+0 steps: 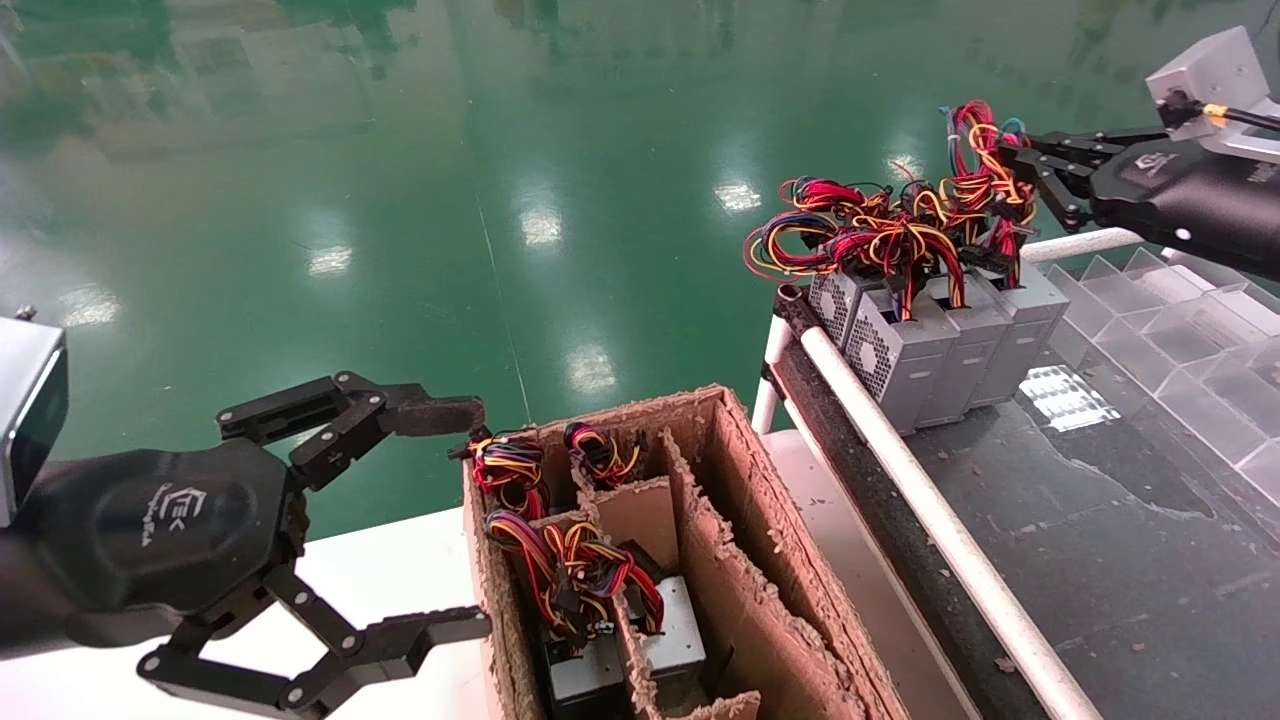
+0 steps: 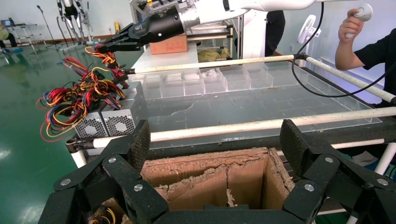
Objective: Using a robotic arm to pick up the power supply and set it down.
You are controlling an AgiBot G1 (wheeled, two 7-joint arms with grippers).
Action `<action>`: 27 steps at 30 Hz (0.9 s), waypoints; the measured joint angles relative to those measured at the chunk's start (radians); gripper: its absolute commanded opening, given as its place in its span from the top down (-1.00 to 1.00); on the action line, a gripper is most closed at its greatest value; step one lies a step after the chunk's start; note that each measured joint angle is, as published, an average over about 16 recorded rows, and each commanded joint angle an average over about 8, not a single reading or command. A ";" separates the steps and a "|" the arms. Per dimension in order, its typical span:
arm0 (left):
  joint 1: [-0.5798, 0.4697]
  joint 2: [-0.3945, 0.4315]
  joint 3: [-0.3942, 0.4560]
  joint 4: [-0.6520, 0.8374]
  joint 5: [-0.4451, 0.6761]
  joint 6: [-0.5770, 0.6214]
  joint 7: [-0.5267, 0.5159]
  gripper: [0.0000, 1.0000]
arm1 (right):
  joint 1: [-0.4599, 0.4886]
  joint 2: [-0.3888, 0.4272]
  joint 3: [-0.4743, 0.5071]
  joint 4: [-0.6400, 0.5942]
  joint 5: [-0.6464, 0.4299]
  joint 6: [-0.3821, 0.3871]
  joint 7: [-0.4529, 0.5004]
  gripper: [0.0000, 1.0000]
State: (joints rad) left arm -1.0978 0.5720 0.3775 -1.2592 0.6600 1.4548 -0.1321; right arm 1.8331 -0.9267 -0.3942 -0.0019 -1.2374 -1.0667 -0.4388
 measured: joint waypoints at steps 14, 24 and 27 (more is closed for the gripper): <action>0.000 0.000 0.000 0.000 0.000 0.000 0.000 -1.00 | -0.018 -0.014 0.004 -0.002 0.006 0.015 -0.008 -1.00; 0.000 0.000 0.000 0.000 0.000 0.000 0.000 -1.00 | -0.014 -0.002 0.007 0.001 0.010 -0.008 0.001 -1.00; 0.000 0.000 0.000 0.000 0.000 0.000 0.000 -1.00 | -0.009 0.005 0.011 0.003 0.015 -0.025 0.006 -1.00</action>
State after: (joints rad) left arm -1.0979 0.5720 0.3777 -1.2592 0.6599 1.4548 -0.1320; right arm 1.8240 -0.9212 -0.3837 0.0010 -1.2223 -1.0917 -0.4331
